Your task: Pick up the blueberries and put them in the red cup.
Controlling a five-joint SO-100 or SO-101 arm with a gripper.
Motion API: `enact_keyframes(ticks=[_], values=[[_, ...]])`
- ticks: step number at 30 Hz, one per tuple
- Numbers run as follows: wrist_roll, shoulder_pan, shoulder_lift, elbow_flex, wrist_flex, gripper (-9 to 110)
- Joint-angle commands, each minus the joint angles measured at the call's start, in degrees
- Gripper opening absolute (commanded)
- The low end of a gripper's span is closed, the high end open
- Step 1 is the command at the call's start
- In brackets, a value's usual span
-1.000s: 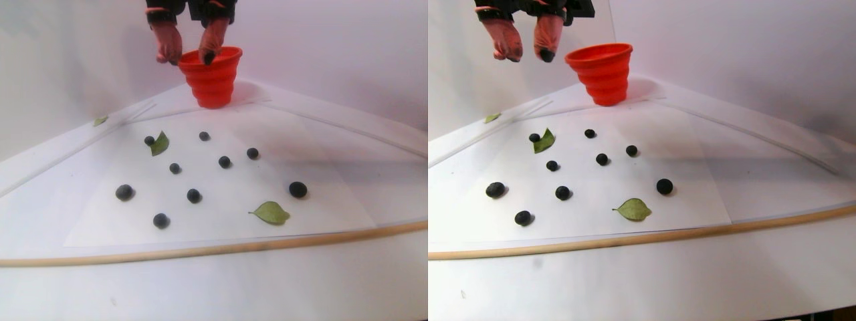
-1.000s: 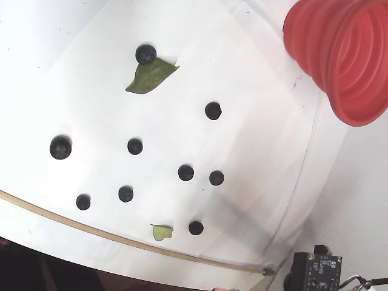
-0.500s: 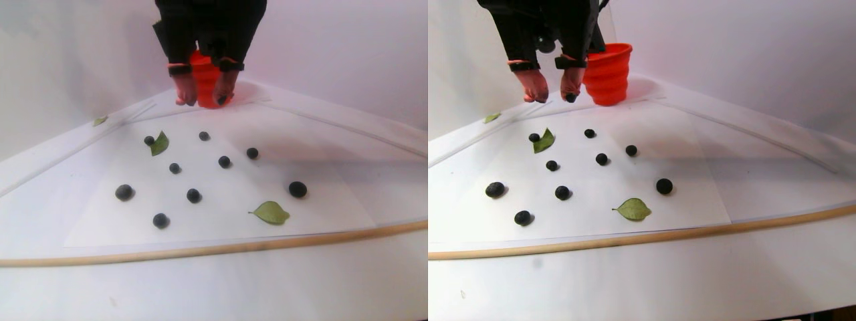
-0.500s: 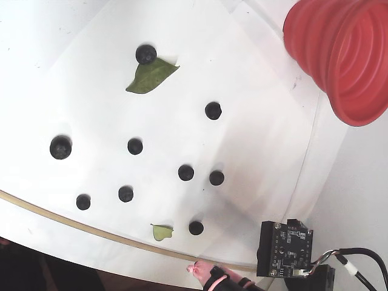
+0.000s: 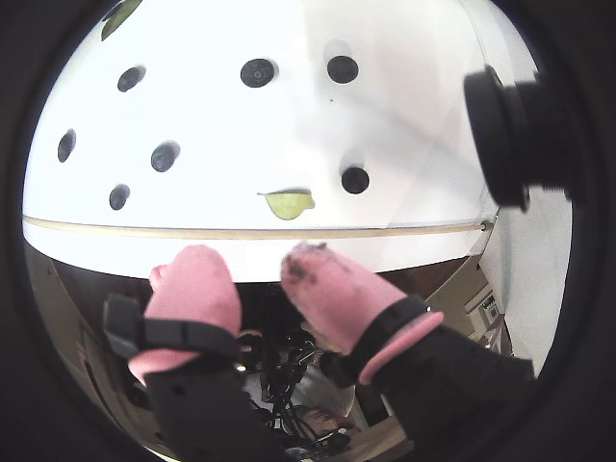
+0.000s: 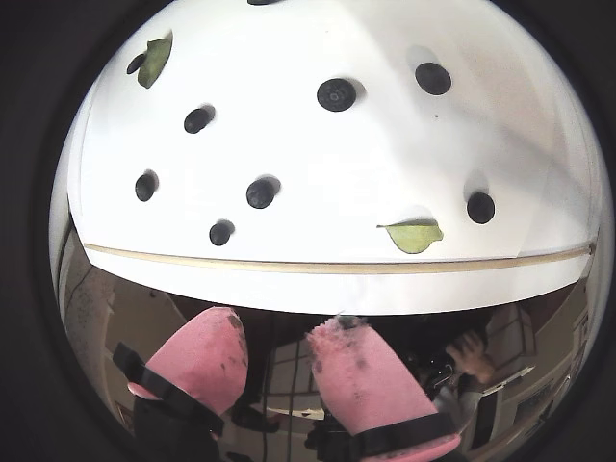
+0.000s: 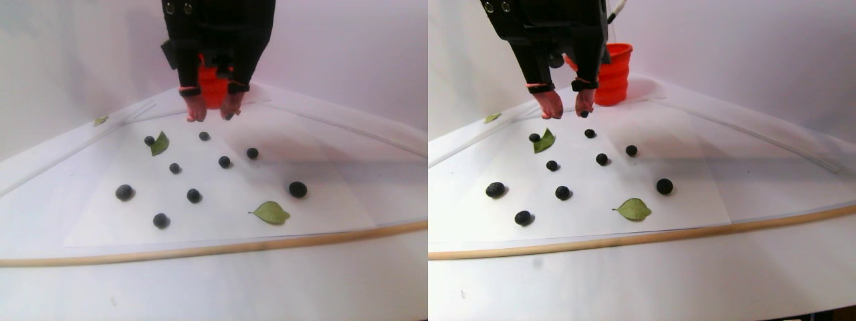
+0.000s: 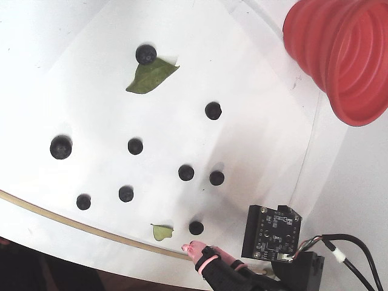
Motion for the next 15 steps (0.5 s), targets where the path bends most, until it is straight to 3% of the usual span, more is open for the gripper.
enact_keyframes(ticks=[1, 15], values=[[-0.8, 1.0, -1.8, -0.8, -3.8, 14], [-1.9, 1.5, -14.7, -2.6, -18.2, 14]])
